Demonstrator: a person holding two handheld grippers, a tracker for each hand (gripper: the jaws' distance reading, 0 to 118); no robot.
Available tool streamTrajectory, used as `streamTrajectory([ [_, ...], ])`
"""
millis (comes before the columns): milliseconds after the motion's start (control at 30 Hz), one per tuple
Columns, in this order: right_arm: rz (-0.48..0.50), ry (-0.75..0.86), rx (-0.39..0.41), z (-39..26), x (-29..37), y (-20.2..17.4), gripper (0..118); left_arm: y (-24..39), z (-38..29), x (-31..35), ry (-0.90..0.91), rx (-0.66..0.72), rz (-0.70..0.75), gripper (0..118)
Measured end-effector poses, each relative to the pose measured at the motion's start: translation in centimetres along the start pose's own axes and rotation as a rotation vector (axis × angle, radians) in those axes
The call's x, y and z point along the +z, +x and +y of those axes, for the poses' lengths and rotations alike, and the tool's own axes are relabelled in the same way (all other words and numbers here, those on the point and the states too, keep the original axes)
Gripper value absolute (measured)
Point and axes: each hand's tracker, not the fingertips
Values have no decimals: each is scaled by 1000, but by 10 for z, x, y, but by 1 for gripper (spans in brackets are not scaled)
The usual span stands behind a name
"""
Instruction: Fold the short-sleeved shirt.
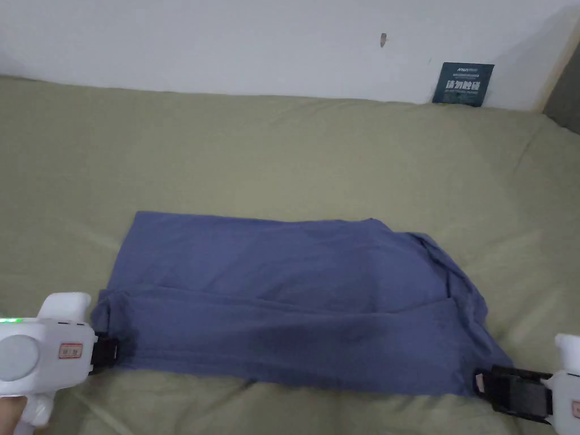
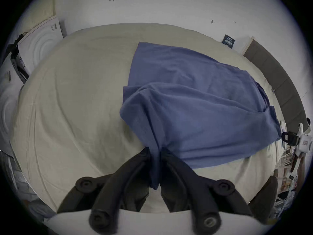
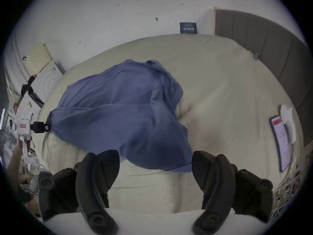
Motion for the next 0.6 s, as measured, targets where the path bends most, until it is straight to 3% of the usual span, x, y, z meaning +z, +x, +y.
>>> streamTrajectory([
  [33,21,-23,-12,0,-7,0,92,6,-1,3,3,2,2,9],
  [100,-48,-42,14,-8,-23,4,89,14,-5,4,-11,11,-13,9],
  [133,-57,-43,33,-9,-30,4,73,1,1,-3,-10,6,-7,9],
  [167,-65,-47,53,-9,-34,6,22,-1,3,-4,-12,6,-5,9],
  [200,-60,-47,48,-10,-36,10,8,-2,4,-2,-14,8,-4,9],
  [267,-4,-12,11,-11,-30,14,8,-4,5,0,-4,1,0,9],
  [400,-34,2,84,-10,-3,9,8,-7,4,13,15,-9,1,9],
  [600,15,19,50,-30,38,6,8,-12,-20,51,38,-34,-3,9],
])
